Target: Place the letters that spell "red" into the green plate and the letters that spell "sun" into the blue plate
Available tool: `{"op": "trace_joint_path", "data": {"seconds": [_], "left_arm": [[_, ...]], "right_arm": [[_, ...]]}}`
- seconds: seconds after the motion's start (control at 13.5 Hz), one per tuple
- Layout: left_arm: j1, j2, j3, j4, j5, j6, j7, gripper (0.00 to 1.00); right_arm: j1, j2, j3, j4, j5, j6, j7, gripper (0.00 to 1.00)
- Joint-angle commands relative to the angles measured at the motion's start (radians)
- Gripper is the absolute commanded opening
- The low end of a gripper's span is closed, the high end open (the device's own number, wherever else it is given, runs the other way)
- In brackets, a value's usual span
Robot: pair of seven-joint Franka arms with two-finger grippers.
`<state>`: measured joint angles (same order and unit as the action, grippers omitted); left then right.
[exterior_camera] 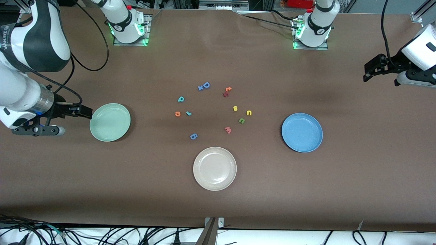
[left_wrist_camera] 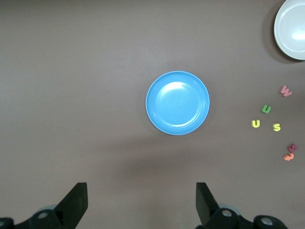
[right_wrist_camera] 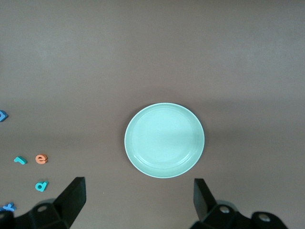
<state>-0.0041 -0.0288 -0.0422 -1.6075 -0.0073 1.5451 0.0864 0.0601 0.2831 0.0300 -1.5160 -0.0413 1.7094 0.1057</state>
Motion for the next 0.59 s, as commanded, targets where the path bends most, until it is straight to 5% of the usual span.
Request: {"op": "trace_joint_path", "data": {"seconds": [0.0, 0.52], "left_arm": [[0.003, 0.0, -0.002, 0.018, 0.0, -0.04, 0.009, 1.0], [0.001, 0.0, -0.005, 0.017, 0.0, -0.042, 0.009, 1.0]], "right_arm": [[0.006, 0.001, -0.001, 0.014, -0.006, -0.014, 0.012, 1.0], [0.03, 0.001, -0.001, 0.013, -0.002, -0.011, 0.046, 1.0]]}}
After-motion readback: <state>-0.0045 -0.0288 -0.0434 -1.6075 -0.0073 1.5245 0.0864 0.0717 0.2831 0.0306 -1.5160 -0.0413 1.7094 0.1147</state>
